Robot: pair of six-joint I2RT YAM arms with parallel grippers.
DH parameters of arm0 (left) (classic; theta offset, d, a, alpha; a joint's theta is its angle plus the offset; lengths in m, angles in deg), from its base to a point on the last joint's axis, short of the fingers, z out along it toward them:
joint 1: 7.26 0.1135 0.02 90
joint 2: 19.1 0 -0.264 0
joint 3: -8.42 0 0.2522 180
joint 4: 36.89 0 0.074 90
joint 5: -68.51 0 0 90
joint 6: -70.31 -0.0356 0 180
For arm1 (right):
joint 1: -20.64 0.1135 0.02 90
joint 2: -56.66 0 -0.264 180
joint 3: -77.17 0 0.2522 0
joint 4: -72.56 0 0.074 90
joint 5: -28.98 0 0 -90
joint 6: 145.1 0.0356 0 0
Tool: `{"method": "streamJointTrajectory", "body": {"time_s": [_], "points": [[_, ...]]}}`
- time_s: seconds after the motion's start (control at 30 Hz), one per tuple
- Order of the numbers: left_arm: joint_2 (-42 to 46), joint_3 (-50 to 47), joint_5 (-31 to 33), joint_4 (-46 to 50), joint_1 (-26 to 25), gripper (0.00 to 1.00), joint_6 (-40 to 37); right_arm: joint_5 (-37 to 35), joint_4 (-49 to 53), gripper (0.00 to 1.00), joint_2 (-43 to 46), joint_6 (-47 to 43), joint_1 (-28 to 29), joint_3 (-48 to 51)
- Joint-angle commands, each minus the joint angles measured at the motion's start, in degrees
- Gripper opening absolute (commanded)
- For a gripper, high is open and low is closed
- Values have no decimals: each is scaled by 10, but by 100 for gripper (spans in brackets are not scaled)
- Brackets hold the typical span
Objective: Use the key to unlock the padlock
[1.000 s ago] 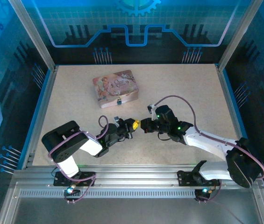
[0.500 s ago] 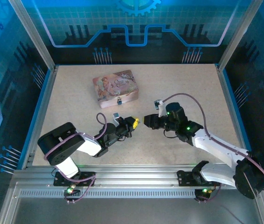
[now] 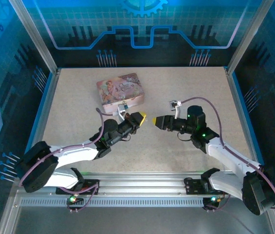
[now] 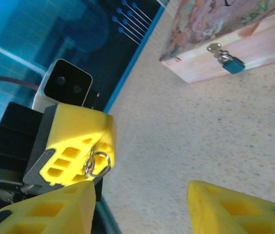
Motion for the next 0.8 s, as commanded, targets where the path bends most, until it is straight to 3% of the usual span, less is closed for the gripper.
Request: {"method": "streamJointTrajectory", "body": {"time_s": [0.0, 0.17, 0.53, 0.77], "points": [[46, 54, -36, 129, 1, 0, -153, 61, -101, 58, 6, 50, -5, 4], [72, 60, -37, 159, 1, 0, -213, 62, -117, 61, 6, 57, -1, -1], [72, 54, -49, 133, -2, 0, -212, 35, -142, 60, -15, 70, 42, -25], [78, 48, -44, 134, -1, 0, -210, 29, -140, 54, -34, 71, 61, -30]]}}
